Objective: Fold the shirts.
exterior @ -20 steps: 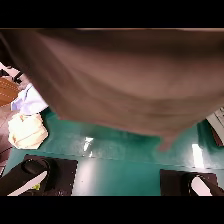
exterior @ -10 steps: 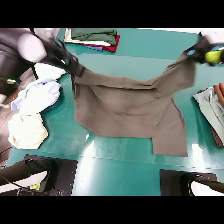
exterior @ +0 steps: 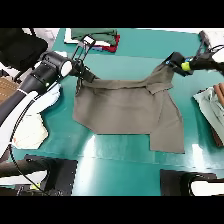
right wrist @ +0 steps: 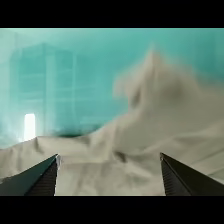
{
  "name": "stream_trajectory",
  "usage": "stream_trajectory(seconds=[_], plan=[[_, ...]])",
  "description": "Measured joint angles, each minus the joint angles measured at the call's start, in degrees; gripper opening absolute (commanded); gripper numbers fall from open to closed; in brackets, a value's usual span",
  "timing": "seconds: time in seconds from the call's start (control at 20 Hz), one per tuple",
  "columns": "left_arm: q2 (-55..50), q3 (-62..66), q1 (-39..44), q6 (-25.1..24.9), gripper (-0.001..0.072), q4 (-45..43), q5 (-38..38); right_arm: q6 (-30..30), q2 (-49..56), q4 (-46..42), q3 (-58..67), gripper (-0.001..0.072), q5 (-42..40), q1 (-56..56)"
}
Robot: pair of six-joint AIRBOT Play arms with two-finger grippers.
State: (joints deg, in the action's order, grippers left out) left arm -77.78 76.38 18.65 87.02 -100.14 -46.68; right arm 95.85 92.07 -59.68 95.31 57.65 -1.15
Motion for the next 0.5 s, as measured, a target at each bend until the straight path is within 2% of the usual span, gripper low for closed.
stream_trajectory(seconds=[0.05,0.15,0.3,0.5], plan=[[-0.07,0.59,-1.79,1.09,0.0614,-0.13,-0.72,-0.94,0.35,-0.2,2.29,0.0709,3.26,1.14],[-0.02,2.51,-6.32,4.46,0.0612,0.15,-4.48,-2.84,0.61,-0.22,6.36,0.0709,9.84,3.87],[0.48,4.48,-14.05,7.34,0.0611,2.56,-14.45,-5.2,0.9,-0.5,9.94,0.0708,20.26,8.33],[2.47,0.24,-19.98,4.57,0.0609,12.87,-26.23,-8.04,-1.14,-0.72,5.46,0.0706,29.09,12.26]])
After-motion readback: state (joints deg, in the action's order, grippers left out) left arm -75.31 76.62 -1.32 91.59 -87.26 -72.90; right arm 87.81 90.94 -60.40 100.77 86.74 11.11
